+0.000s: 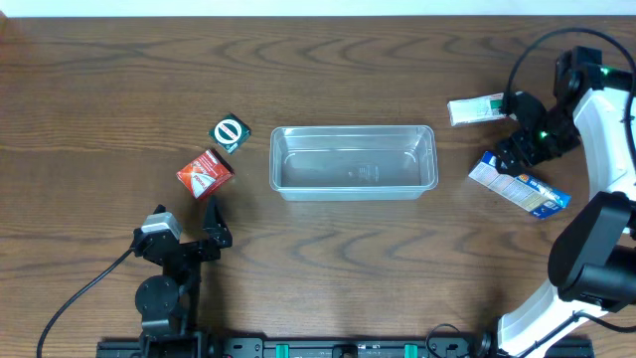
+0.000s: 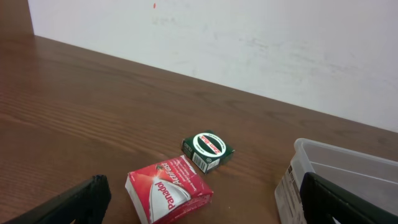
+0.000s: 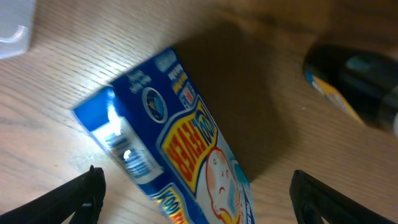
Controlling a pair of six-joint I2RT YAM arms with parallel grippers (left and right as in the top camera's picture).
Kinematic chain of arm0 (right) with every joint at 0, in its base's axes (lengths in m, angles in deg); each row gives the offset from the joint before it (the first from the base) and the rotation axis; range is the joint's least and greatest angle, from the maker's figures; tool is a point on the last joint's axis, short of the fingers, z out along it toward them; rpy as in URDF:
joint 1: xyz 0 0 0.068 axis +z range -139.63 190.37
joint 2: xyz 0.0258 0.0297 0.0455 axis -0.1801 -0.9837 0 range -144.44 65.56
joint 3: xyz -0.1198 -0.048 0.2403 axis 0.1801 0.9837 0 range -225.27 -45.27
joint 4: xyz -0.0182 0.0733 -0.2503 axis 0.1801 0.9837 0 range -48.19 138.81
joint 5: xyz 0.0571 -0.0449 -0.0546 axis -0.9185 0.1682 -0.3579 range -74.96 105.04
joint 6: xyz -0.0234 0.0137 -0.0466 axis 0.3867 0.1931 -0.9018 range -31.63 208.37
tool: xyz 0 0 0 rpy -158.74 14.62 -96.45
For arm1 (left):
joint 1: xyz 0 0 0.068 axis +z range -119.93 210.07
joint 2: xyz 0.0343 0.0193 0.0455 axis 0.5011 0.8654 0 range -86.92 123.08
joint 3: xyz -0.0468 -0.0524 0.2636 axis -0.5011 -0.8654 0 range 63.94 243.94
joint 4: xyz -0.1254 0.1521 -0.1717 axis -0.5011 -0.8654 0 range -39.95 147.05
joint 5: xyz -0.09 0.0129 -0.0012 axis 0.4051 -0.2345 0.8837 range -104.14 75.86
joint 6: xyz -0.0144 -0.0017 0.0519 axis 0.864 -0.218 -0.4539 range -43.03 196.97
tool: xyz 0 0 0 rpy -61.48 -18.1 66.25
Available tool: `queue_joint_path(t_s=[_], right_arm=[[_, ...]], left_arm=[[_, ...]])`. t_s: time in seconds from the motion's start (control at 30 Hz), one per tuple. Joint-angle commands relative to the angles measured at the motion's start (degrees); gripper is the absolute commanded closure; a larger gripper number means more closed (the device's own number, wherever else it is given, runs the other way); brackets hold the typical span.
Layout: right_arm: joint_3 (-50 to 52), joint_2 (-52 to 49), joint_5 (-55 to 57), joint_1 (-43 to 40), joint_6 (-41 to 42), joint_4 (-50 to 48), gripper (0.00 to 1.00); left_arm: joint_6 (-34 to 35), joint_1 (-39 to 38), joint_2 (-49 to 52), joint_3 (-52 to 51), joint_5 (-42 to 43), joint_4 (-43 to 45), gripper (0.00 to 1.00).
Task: Pack container
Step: 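Reach right gripper to the blue box and grasp it, then carry the blue box with right gripper over the clear container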
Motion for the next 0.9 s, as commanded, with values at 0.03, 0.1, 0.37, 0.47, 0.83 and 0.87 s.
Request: queue_joint_path(t_s=[0.03, 0.1, 0.37, 0.47, 0.83, 0.87], right_arm=[[3.8, -0.3, -1.2, -0.7, -0.7, -1.4, 0.09], [5.2, -0.3, -1.6, -0.7, -0.7, -2.3, 0.1], [6.2, -0.3, 0.0, -0.7, 1.7, -3.8, 0.8], [6.2, -0.3, 3.5, -0.7, 6.2, -5.6, 0.97], [4.9, -0.2, 4.6, 0.3, 16.6, -3.6, 0.99], [4.5, -0.2, 3.9, 0.6, 17.6, -2.7, 0.99]], left_arm=[[-0.1, 0.3, 0.1, -0.9, 0.7, -2.0, 0.02], [-0.1, 0.3, 0.1, -0.9, 0.7, -2.0, 0.02], [-0.1, 0.3, 0.1, -0.9, 0.7, -2.0, 0.02], [-0.1, 0.3, 0.1, -0.9, 0.7, -2.0, 0.02], [-0.1, 0.3, 0.1, -0.9, 0.7, -2.0, 0.02], [-0.1, 0.3, 0.1, -0.9, 0.7, -2.0, 0.02]])
